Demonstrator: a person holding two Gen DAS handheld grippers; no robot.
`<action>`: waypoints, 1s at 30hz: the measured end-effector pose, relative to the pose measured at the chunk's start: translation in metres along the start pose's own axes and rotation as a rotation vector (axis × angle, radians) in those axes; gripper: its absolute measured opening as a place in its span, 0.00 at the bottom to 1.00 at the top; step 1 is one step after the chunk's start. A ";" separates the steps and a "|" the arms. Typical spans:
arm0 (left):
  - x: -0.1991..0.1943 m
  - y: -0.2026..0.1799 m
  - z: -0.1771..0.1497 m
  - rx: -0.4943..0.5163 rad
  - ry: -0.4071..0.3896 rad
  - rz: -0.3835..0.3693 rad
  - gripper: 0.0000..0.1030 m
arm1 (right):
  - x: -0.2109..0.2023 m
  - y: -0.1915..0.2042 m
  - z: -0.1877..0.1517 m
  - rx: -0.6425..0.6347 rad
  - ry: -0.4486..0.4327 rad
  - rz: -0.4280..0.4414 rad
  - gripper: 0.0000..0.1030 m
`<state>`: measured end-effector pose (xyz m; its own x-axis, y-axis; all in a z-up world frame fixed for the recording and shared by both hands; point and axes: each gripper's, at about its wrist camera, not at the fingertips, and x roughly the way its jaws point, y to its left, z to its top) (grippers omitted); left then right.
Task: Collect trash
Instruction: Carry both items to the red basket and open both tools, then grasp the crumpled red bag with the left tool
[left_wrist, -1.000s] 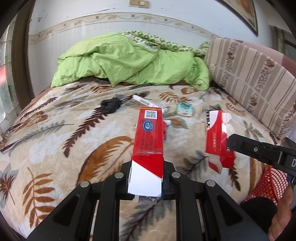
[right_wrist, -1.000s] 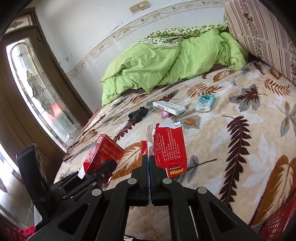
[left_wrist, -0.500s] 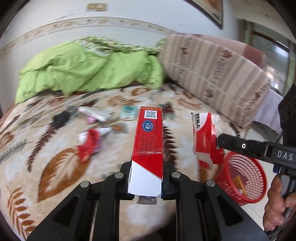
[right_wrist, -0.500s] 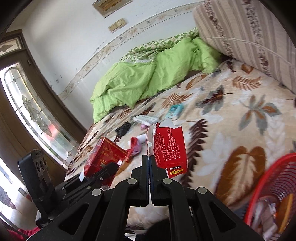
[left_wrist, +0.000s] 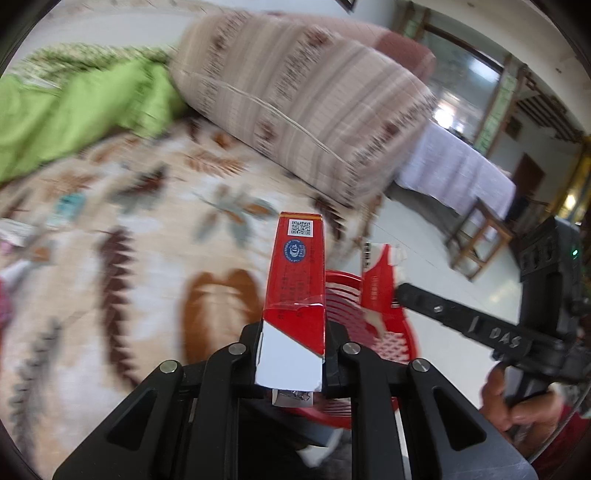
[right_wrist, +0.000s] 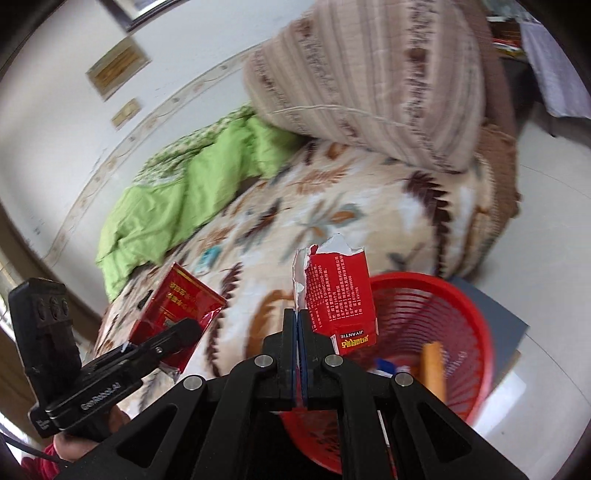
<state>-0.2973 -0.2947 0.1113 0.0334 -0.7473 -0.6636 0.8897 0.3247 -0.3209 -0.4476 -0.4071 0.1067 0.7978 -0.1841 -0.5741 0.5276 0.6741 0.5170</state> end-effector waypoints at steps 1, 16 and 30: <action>0.010 -0.004 0.001 -0.004 0.029 -0.021 0.17 | -0.003 -0.009 0.000 0.011 0.002 -0.019 0.02; -0.031 0.041 -0.012 -0.061 -0.029 0.113 0.54 | 0.020 -0.002 0.007 0.021 0.051 -0.005 0.34; -0.119 0.196 -0.035 -0.293 -0.151 0.433 0.68 | 0.090 0.111 -0.008 -0.207 0.180 0.150 0.45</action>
<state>-0.1429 -0.1219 0.1041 0.4525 -0.5773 -0.6797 0.6166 0.7532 -0.2291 -0.3196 -0.3431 0.1068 0.7880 0.0451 -0.6140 0.3228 0.8190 0.4744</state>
